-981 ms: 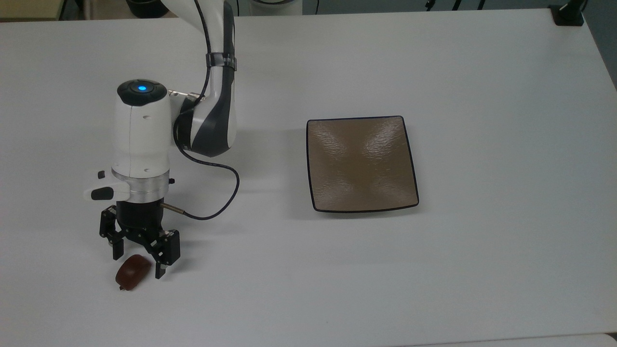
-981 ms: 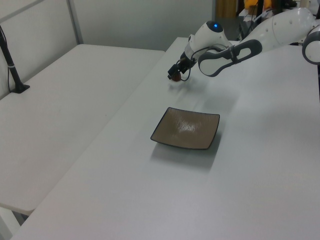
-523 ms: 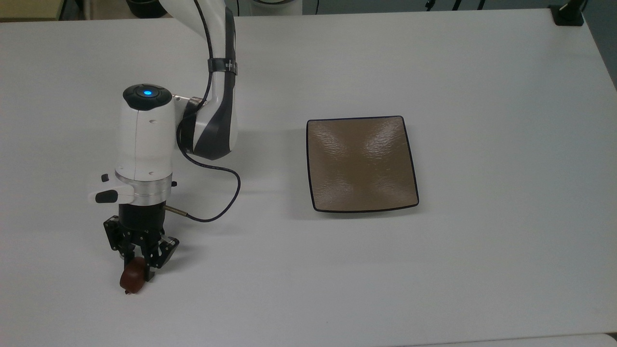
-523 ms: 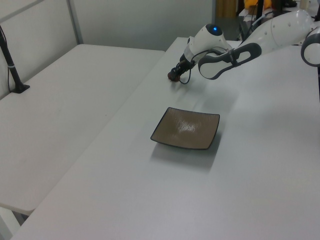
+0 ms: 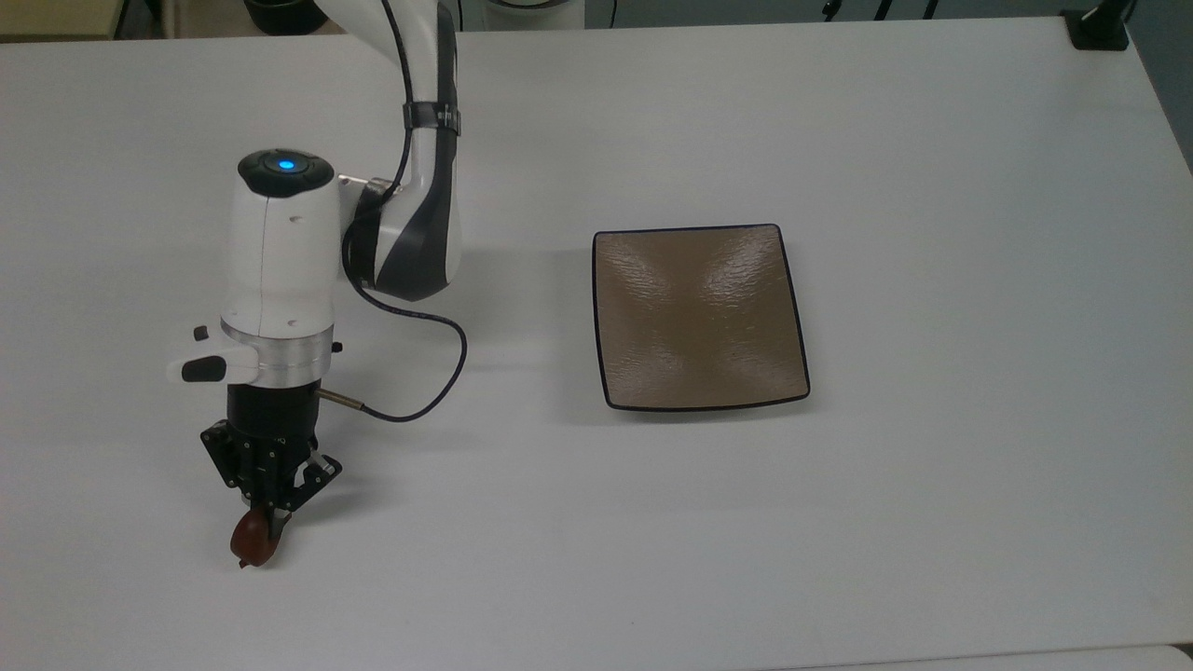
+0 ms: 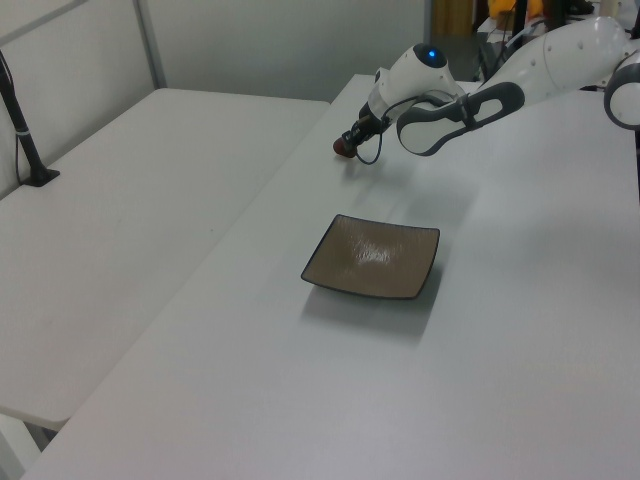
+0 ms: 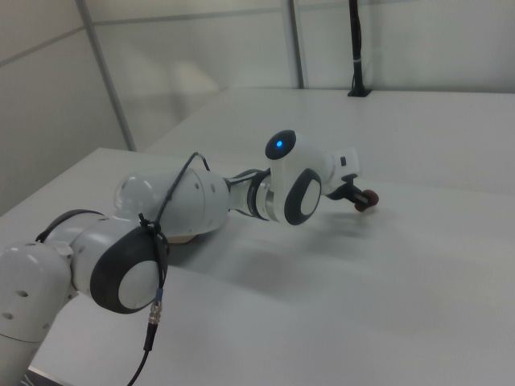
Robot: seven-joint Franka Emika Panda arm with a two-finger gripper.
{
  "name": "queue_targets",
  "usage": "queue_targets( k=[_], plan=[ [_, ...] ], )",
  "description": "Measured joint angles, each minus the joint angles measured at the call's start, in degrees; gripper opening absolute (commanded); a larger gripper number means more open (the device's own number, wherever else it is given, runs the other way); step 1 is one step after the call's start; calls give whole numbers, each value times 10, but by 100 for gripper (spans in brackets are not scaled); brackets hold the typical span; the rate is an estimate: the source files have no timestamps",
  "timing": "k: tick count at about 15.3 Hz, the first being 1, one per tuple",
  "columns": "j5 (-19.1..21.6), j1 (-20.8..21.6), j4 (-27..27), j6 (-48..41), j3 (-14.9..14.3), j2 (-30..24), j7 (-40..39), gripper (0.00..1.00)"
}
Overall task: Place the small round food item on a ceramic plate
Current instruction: 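Lift the held red item and carry it over the brown plate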
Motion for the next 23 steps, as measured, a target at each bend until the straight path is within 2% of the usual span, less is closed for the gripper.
queue_targets(
  k=[2,5,12,14,20,23],
  plan=[
    [0,6,-25,-13,0,-32,1,0],
    [3,15,-56,-97,6,-91,2,0],
    [26,31,-91,-317,57,-199,4,0],
    [31,41,-119,-337,66,-227,4,0],
    [71,102,-251,-341,97,-339,11,0],
    [85,120,-282,-341,124,-355,25,14]
  ],
)
